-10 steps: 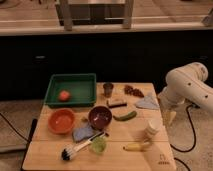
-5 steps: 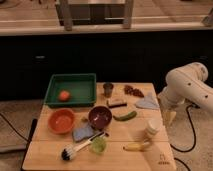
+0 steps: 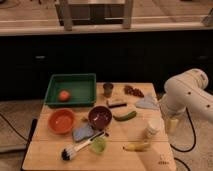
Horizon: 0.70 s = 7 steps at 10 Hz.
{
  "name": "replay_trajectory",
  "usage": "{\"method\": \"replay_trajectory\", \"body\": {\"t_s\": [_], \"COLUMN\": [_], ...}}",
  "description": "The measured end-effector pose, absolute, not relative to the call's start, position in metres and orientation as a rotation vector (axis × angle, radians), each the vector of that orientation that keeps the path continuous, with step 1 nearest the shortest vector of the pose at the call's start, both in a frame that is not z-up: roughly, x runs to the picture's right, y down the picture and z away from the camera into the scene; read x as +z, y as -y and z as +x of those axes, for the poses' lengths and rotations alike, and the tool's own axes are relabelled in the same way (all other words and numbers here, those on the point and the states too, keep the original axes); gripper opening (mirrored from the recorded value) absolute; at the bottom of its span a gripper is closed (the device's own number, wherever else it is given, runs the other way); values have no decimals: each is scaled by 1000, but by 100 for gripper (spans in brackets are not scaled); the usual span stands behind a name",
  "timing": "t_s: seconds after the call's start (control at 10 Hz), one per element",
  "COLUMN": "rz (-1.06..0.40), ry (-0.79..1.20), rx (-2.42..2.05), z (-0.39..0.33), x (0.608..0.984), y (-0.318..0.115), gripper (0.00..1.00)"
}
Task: Place banana in purple bowl
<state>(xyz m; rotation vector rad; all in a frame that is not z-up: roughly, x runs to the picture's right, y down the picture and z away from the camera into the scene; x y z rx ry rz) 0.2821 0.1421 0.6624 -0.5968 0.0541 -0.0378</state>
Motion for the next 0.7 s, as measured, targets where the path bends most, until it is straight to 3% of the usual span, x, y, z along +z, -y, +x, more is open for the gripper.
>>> {"method": "replay_trajectory", "body": {"t_s": [0.7], "rz": [-627], "ry": [-20], "rx": [-104], "z": [260], "x": [662], "y": [-177], "gripper": [80]}}
